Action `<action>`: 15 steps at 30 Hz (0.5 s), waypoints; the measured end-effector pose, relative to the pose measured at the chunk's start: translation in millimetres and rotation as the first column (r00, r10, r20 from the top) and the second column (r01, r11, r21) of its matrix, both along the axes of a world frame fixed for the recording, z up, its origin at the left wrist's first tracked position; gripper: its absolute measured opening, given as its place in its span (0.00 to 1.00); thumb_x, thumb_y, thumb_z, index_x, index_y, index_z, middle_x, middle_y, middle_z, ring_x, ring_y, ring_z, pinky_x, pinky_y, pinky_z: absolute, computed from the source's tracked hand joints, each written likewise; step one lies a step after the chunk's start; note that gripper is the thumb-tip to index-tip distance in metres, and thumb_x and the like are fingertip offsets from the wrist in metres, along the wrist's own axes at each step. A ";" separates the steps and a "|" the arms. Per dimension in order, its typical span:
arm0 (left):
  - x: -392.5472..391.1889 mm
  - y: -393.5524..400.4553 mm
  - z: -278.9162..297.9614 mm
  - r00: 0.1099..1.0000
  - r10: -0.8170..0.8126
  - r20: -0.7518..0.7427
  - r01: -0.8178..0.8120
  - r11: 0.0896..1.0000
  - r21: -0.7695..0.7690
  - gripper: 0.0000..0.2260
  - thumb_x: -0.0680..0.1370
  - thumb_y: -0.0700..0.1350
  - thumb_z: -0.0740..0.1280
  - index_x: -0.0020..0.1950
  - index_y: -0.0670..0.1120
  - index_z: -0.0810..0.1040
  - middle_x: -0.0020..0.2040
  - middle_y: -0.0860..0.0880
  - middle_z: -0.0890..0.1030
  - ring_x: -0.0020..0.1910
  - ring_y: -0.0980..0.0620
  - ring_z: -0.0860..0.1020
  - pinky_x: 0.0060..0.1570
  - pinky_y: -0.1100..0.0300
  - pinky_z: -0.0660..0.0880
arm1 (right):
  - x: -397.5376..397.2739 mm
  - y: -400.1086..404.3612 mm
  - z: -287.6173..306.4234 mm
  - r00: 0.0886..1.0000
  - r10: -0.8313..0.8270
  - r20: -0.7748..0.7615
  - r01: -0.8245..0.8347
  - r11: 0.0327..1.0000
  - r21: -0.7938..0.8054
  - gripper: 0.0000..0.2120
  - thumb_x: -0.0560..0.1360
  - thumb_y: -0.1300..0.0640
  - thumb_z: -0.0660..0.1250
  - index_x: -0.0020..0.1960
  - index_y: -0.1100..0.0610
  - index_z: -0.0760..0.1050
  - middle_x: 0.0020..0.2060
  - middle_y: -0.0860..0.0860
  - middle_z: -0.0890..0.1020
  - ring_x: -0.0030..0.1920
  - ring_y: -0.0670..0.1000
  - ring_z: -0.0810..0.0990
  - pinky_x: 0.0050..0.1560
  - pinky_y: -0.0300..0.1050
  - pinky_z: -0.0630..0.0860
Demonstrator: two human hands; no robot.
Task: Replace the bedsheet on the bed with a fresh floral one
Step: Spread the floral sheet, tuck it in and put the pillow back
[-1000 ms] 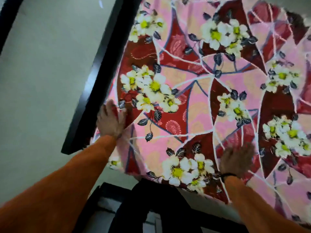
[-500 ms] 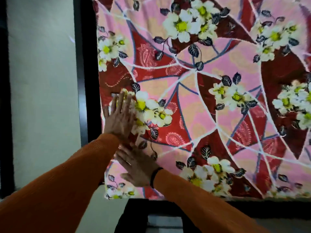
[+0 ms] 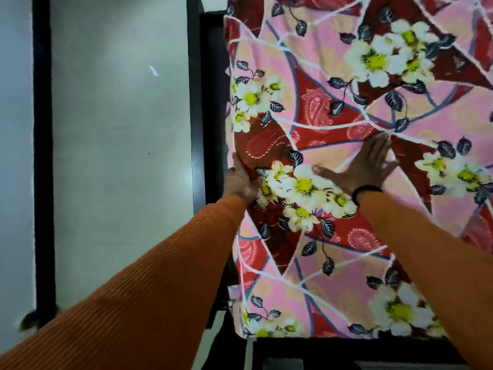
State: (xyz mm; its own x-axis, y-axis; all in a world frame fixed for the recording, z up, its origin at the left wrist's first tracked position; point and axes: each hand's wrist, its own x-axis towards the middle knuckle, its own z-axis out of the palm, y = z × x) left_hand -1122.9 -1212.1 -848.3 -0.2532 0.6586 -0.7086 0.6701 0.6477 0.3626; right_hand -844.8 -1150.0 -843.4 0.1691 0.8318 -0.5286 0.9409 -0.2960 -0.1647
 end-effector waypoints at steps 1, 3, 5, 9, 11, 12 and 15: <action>0.2 -0.8 -3.1 1.000 -0.002 0.010 0.002 1.000 0.009 0.47 0.79 0.56 0.70 0.83 0.47 0.38 0.73 0.33 0.67 0.70 0.34 0.71 0.69 0.46 0.69 | -0.7 1.0 -2.2 1.000 0.002 0.002 -0.002 1.000 0.014 0.82 0.47 0.10 0.57 0.81 0.60 0.31 0.81 0.57 0.34 0.81 0.55 0.32 0.75 0.74 0.38; -0.1 -6.3 -7.3 0.999 0.009 0.043 -0.010 0.999 0.037 0.47 0.79 0.54 0.70 0.83 0.48 0.38 0.74 0.34 0.67 0.70 0.34 0.71 0.70 0.46 0.69 | 3.9 -4.0 -6.1 1.000 -0.003 0.006 0.002 0.998 0.060 0.81 0.48 0.10 0.59 0.81 0.60 0.33 0.81 0.57 0.35 0.81 0.55 0.33 0.74 0.75 0.38; -7.1 -1.8 -8.9 0.981 0.073 0.182 -0.083 0.995 0.047 0.48 0.78 0.49 0.73 0.83 0.48 0.40 0.73 0.35 0.69 0.70 0.35 0.72 0.69 0.48 0.70 | 4.2 -9.9 -11.2 1.000 0.000 0.003 -0.001 0.989 0.145 0.76 0.54 0.11 0.58 0.82 0.60 0.35 0.82 0.57 0.38 0.82 0.54 0.35 0.74 0.73 0.37; -25.9 8.6 -10.9 0.707 0.333 0.624 -0.299 0.940 -0.163 0.30 0.73 0.31 0.76 0.67 0.53 0.67 0.63 0.41 0.79 0.64 0.41 0.78 0.62 0.48 0.79 | -40.0 -37.9 -14.9 0.992 0.086 0.089 -0.108 0.953 0.282 0.54 0.75 0.22 0.47 0.82 0.64 0.41 0.82 0.60 0.43 0.82 0.58 0.40 0.77 0.72 0.45; -39.1 11.9 -13.3 0.607 0.442 0.660 -0.291 0.897 -0.333 0.22 0.72 0.42 0.80 0.61 0.52 0.75 0.56 0.44 0.84 0.55 0.44 0.83 0.57 0.46 0.81 | -83.7 -57.8 -10.7 0.983 0.168 0.080 -0.184 0.941 0.283 0.50 0.78 0.26 0.47 0.82 0.64 0.41 0.82 0.62 0.43 0.82 0.60 0.40 0.78 0.69 0.46; -49.7 12.5 -12.4 0.579 0.496 0.647 -0.297 0.867 -0.400 0.19 0.72 0.52 0.79 0.57 0.51 0.77 0.50 0.46 0.84 0.48 0.46 0.82 0.51 0.49 0.81 | -108.1 -72.0 -8.0 0.968 0.251 0.029 -0.249 0.928 0.276 0.49 0.79 0.27 0.48 0.82 0.64 0.42 0.82 0.62 0.43 0.82 0.60 0.41 0.78 0.68 0.46; -75.4 27.8 -22.2 0.478 0.645 0.596 -0.413 0.764 -0.496 0.30 0.69 0.79 0.65 0.43 0.52 0.69 0.40 0.46 0.66 0.37 0.48 0.65 0.38 0.55 0.63 | -178.9 -134.8 -3.1 0.778 0.622 -0.082 -0.562 0.749 0.349 0.45 0.80 0.32 0.54 0.82 0.63 0.50 0.82 0.60 0.48 0.82 0.59 0.45 0.77 0.68 0.51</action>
State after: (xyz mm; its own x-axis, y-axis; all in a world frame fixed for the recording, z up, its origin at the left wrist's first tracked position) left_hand -1198.3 -1184.3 -870.5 0.1564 0.3465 -0.9249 -0.2282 0.9238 0.3075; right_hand -1023.7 -1284.7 -846.5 -0.4838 0.8479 -0.2167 0.8528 0.4010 -0.3347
